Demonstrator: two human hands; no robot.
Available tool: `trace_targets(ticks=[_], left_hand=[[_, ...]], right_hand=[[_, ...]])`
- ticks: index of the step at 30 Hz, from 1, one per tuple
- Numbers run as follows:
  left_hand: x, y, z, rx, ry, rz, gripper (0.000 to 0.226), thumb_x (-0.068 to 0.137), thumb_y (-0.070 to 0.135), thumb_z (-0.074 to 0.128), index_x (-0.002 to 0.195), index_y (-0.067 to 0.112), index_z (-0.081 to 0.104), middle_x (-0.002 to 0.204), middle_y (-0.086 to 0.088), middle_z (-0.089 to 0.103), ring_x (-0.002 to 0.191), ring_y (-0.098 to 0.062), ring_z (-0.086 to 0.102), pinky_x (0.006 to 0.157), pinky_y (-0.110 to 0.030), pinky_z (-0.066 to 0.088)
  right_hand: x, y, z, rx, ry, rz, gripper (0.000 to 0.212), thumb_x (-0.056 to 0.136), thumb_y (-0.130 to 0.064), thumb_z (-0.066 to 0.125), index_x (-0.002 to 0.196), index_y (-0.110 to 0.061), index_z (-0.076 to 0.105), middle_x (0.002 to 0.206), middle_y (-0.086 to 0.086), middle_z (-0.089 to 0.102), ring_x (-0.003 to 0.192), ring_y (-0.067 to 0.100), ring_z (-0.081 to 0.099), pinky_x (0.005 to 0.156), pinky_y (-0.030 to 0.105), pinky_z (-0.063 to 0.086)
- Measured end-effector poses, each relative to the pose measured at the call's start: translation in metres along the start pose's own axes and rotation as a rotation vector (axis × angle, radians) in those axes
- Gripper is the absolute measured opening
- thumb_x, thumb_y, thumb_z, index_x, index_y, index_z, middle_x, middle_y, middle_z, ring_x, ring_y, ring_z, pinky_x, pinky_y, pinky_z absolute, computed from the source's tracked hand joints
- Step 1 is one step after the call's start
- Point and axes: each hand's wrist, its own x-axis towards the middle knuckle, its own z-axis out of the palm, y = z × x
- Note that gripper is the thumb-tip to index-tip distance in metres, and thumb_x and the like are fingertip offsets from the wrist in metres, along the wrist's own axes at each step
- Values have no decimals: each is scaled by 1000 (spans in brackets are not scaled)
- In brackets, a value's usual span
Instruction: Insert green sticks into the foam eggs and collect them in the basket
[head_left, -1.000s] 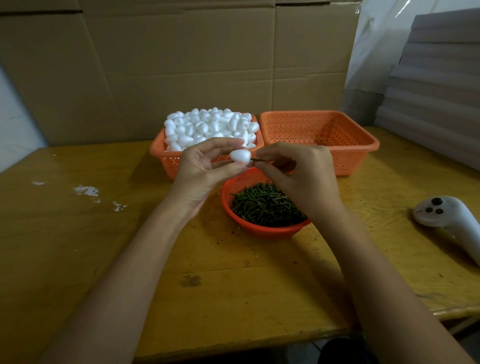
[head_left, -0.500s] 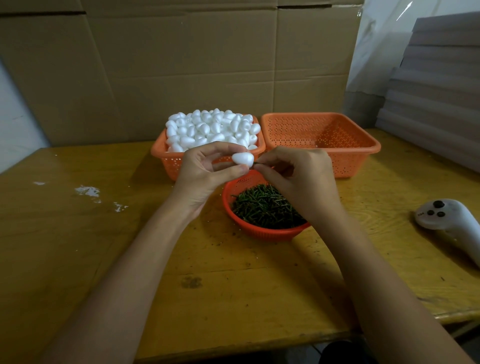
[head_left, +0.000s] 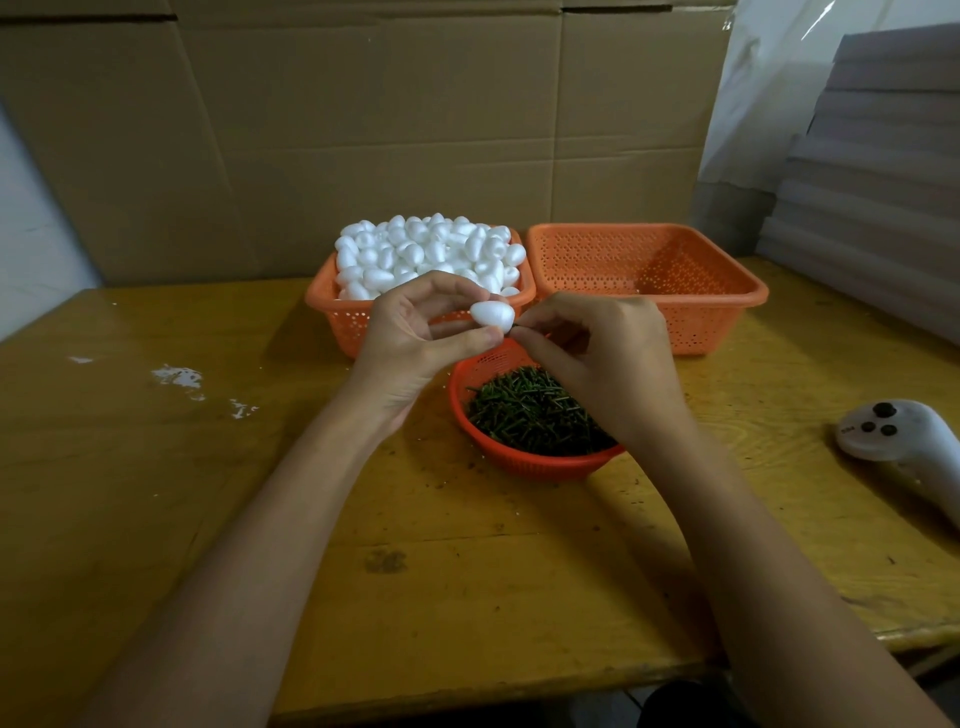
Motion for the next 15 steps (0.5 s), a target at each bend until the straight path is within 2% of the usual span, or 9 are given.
trace_targets(ticks=[8,15], left_hand=[[1,-2,-1,22,19,10,34,76,2,88,106,14,76,116,-14,78,110,-30,75,95,-40,61],[1,-2,0,19,33,23,34,74,2,87,103,17,79,114,-12,79,108,-28,76,94,-36,61]], right_hand=[[0,-2,-1,5,-11,-4,10,93,-30,76,98,-22,80,86,-15,76,75,-1,68,72,24,57],[0,-3,-2,2,-24,12,11,93,-31,76,98,-23,80,86,-15,75,75,-1,67,72,19,53]])
